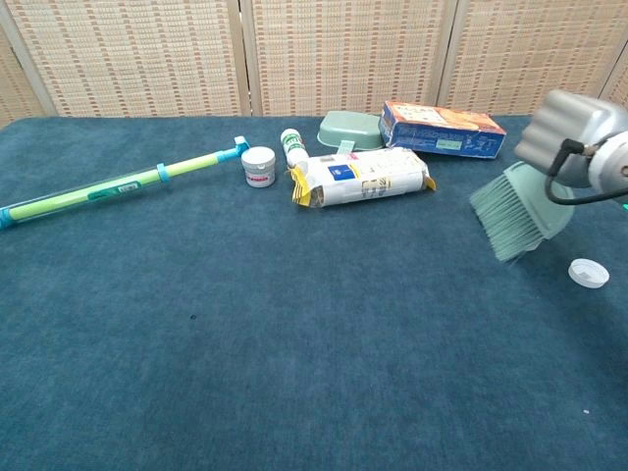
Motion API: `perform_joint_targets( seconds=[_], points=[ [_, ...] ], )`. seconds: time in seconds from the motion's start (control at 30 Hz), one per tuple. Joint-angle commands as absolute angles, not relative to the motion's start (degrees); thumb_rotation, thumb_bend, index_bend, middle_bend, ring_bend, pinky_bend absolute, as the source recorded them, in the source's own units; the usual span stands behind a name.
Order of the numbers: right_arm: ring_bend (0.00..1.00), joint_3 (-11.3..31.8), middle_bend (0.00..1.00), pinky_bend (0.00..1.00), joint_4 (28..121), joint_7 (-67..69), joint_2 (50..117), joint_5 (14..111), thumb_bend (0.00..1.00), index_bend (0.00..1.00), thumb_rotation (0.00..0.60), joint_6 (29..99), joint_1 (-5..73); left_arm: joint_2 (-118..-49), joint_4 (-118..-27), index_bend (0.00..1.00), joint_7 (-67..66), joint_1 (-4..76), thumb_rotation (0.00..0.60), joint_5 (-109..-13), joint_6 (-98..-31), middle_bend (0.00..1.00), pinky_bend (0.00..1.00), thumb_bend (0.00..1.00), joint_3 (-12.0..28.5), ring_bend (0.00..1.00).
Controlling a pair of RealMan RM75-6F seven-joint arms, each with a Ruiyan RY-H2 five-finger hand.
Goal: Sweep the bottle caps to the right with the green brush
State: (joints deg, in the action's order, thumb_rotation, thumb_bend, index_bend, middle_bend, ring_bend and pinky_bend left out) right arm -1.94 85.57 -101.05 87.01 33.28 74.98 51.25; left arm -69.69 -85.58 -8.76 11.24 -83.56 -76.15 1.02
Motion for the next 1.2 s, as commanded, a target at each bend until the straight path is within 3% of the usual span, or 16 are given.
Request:
perform_joint_targets(
  seconds=[0.03,0.43,0.6,0.9,1.2],
  points=[
    [0.58,-3.8,0.83,0.48,85.17,-99.79,84.95,32.8,0.42,0.93,0.6,74.9,49.67,-69.91,-85.64,0.0,-9.25,11.37,0.6,-83.44,-75.89,0.0,0.16,0.45,0.96,0.01],
    [0.59,-5.79,0.83,0.48,82.56,-93.57,79.51,33.74,0.42,0.93,0.6,73.5,46.35,-70.51,-85.76,0.0,-10.62,11.79,0.6,-82.77,-74.99,0.0,0.16,0.45,0.92,0.02],
    [0.59,-5.4,0.83,0.48,86.99,-83.79,74.95,40.81,0.42,0.93,0.6,72.06,45.19,-70.43,-85.93,0.0,-10.53,11.72,0.6,-82.91,-75.32,0.0,0.16,0.45,0.92,0.02],
    [0.59,-11.27,0.83,0.48,100.11,-78.8,66.28,59.01,0.42,0.93,0.6,75.66,42.29,-70.47,-86.37,0.0,-10.74,11.55,0.6,-83.6,-75.85,0.0,0.16,0.45,0.53,0.02],
    [0.59,-14.75,0.83,0.48,99.19,-84.93,68.42,62.28,0.42,0.93,0.6,72.81,40.33,-71.03,-86.34,0.0,-11.71,11.65,0.6,-84.02,-75.74,0.0,0.16,0.45,0.18,0.02]
  ],
)
